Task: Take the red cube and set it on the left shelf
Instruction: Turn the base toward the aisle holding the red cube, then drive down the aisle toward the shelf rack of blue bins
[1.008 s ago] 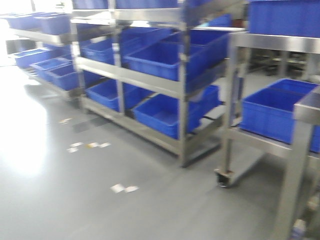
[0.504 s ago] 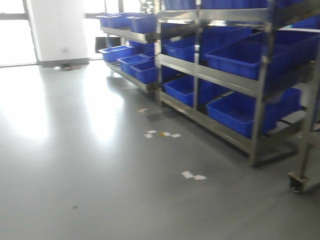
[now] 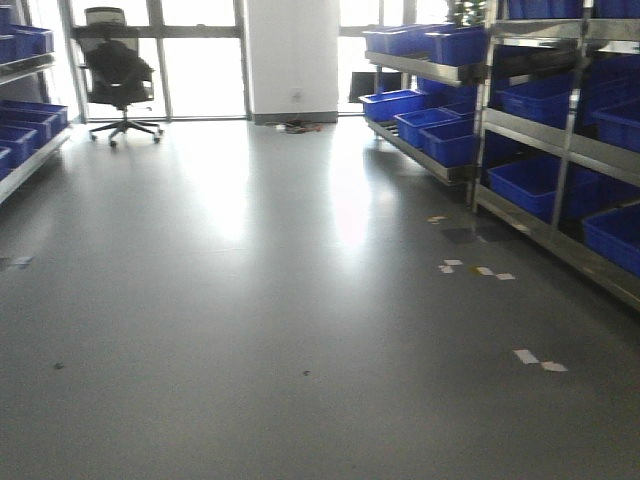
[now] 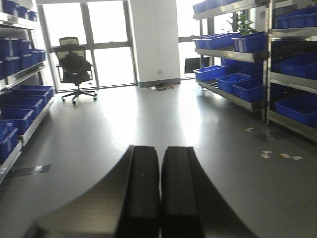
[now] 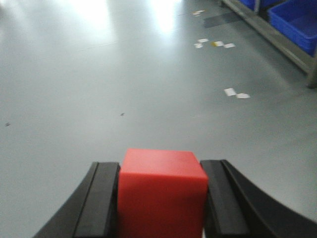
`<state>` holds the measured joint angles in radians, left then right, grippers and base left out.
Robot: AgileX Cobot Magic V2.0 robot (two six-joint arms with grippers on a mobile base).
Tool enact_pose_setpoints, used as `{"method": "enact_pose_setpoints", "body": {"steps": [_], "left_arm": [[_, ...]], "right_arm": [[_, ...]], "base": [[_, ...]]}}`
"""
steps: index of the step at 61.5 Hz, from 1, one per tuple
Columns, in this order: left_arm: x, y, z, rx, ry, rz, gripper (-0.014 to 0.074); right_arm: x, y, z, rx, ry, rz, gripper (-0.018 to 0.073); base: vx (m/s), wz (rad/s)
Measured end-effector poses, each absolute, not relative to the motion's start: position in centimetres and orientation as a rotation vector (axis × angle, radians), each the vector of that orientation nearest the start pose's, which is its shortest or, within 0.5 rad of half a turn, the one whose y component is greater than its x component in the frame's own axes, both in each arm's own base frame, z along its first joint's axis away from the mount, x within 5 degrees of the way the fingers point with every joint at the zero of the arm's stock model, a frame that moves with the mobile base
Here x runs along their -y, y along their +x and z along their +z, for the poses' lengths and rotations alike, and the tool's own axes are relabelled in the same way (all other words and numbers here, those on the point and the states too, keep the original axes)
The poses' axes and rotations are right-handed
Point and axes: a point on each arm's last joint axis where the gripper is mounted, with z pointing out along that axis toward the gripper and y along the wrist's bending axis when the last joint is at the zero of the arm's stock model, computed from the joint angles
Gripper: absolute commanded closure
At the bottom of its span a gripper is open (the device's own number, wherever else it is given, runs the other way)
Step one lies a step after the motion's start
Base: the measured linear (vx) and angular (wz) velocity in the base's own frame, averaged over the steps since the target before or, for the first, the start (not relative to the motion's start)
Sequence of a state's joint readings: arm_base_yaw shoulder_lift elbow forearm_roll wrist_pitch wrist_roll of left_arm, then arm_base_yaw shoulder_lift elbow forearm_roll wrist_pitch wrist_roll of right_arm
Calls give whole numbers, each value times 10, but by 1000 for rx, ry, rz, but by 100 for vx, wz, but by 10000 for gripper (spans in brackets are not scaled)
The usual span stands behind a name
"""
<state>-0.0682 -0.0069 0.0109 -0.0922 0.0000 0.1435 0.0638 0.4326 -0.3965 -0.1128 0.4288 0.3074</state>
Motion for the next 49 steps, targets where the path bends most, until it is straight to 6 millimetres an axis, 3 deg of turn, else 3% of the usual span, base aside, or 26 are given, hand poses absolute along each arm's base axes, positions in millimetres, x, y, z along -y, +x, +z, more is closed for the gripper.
{"method": "enact_pose_setpoints", "body": {"steps": [21,49], "left_arm": [[4,56,210,-1485,89,-14,491],[4,56,210,-1485,89,-14,491]], "right_arm": [[-2,94,278,-1941,168,132,501],[-2,94,278,-1941,168,132,501]], "base": [[-17,53],[-13,26]]}}
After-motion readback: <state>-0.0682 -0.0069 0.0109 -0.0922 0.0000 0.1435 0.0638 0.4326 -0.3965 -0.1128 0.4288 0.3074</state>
